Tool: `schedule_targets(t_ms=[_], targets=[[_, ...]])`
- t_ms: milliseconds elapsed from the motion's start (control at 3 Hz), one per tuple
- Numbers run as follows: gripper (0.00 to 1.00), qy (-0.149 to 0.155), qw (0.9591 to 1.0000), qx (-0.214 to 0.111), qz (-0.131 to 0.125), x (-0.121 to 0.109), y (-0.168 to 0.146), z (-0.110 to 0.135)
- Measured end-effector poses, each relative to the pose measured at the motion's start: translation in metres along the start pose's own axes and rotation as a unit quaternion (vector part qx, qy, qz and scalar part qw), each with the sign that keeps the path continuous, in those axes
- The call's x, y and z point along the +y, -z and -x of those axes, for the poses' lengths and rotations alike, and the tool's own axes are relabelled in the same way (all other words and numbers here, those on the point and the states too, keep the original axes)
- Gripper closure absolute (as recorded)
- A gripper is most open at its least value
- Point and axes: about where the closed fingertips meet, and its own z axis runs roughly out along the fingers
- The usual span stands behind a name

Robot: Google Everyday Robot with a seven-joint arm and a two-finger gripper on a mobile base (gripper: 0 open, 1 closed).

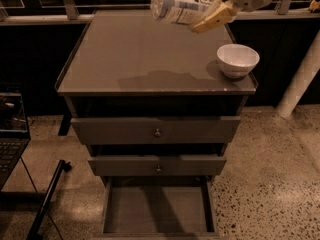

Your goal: Place blue plastic bottle into bottom drawer

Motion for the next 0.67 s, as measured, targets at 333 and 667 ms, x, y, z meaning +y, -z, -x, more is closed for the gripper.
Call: schedule_targets(t_ms=[333,667], targets=[[1.00,-0.001,1.0000,0.000,0.001,0.0006,-0.0016,-0.0016],[1.00,0.008,1.0000,0.001,0.000,0.0041,-0.0027,0.0032]])
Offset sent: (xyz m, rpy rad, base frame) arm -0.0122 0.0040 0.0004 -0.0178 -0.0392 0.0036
